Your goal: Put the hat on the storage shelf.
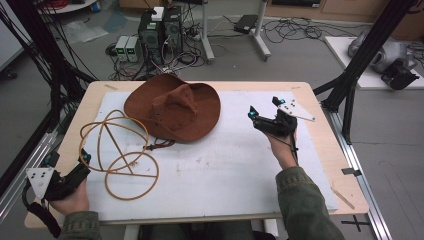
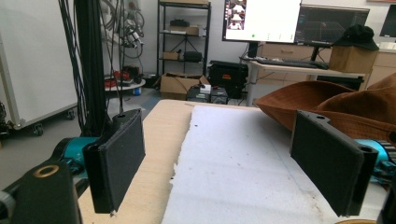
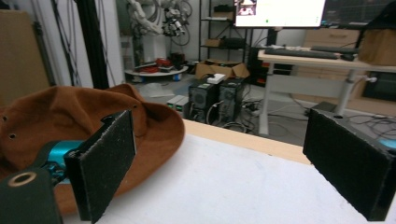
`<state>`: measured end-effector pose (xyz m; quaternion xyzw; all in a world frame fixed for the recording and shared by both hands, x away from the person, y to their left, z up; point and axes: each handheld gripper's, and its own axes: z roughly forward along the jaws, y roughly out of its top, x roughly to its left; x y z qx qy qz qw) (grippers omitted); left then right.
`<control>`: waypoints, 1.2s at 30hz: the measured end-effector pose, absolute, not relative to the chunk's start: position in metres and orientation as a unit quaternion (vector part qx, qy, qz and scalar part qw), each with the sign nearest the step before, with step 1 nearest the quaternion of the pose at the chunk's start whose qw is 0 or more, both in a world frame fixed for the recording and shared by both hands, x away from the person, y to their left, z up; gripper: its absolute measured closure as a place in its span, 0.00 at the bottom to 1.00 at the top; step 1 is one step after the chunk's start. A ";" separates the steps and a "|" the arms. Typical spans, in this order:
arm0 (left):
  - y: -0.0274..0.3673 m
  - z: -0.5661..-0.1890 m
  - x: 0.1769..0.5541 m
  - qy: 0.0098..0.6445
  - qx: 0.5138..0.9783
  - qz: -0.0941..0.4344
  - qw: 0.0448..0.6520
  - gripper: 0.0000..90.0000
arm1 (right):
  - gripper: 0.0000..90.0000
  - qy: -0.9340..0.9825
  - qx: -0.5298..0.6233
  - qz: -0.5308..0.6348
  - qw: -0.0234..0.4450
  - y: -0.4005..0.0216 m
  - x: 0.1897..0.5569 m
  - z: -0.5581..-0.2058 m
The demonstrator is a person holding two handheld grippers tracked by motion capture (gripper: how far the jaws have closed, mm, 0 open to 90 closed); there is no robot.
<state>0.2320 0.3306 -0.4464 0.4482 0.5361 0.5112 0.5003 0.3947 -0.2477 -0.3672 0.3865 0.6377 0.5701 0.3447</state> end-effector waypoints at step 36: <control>0.329 -0.447 0.236 0.530 0.455 0.511 0.502 0.20 | 0.10 0.742 0.287 0.557 0.238 -0.111 0.491 -0.368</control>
